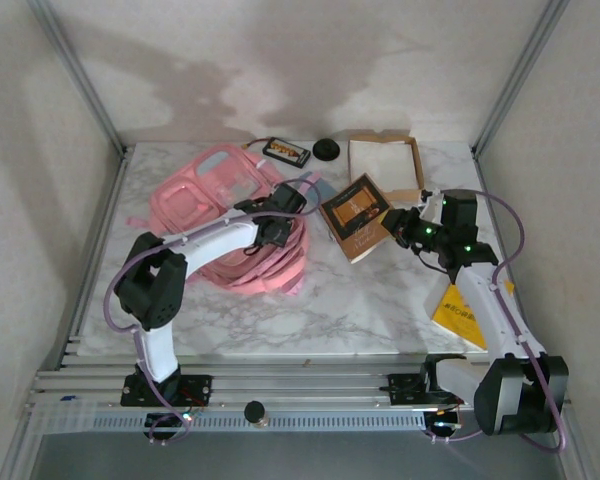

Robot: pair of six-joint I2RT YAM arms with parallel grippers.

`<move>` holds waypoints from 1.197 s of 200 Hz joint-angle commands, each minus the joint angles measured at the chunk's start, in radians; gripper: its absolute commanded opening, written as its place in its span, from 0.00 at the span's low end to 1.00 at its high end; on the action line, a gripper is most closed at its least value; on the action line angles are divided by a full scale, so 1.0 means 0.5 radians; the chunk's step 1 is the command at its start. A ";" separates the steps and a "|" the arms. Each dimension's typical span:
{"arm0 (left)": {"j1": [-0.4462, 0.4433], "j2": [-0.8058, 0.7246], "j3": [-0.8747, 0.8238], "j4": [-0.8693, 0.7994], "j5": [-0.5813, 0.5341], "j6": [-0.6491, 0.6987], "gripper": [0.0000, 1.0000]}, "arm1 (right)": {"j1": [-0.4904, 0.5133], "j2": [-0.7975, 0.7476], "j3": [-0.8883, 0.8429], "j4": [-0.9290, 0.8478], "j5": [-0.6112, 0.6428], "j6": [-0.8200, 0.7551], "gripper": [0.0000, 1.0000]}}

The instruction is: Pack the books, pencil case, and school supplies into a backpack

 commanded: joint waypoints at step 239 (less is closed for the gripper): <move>0.262 -0.557 0.850 -0.575 0.210 0.209 0.00 | 1.056 1.690 0.785 2.037 0.058 1.003 0.00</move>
